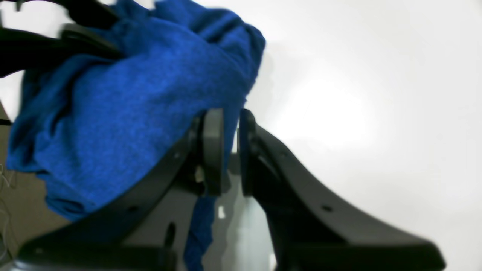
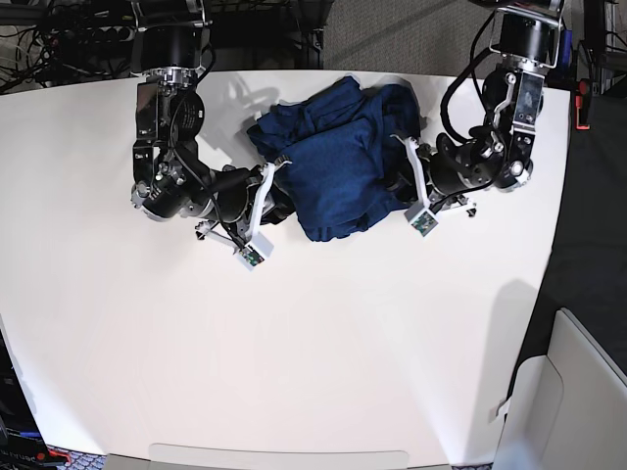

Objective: Fold the T-shirt properly
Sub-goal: 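Grasp the bundled shirt with both grippers and compress it, then fold the bundle over with both grippers and release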

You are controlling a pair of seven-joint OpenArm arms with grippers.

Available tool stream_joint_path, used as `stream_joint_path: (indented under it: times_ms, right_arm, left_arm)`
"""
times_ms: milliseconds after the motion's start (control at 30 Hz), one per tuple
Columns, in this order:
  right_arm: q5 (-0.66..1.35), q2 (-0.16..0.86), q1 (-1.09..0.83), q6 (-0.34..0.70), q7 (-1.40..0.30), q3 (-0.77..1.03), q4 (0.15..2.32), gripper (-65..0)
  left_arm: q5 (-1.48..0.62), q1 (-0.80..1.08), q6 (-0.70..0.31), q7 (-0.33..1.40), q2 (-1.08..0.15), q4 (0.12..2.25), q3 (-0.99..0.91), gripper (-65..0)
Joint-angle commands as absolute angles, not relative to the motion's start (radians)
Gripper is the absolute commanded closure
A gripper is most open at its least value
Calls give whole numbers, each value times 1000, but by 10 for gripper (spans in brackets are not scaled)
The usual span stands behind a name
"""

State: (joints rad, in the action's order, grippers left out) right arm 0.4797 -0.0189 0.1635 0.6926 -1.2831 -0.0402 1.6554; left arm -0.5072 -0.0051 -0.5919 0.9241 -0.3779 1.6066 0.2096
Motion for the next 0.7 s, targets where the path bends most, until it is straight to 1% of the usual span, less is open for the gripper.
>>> stream_joint_path:
  times_ms: [0,100,333,500,600,667]
  right_arm:
    - [503,-27,188,698,-1265,-58,1670,-65]
    - [499,-25,199,698,-1265,-68,1656,-65]
    - [496,-25,259,698,-1247,-67,1610,-65]
    - [409,-44,308,698,-1210,-67,1577,-65]
    - [343,-85,343,698,-1207,-67,1534,-65]
    - [295,-111,366,698,-1173,-67,1508,-64]
  left_arm:
    - [-487,2,-593,909,-389,1633,188,-192]
    - [-423,54,-593,918,-389,1678,148,-192]
    - [-407,131,-593,1115,-386,1914,50,-192]
    - [-412,157,-595,1181,-381,2051,47,-192]
    - [-414,159,-599,1211,-326,2068,53,-192]
    - [-429,163,-601,1241,-285,2068,54,-192]
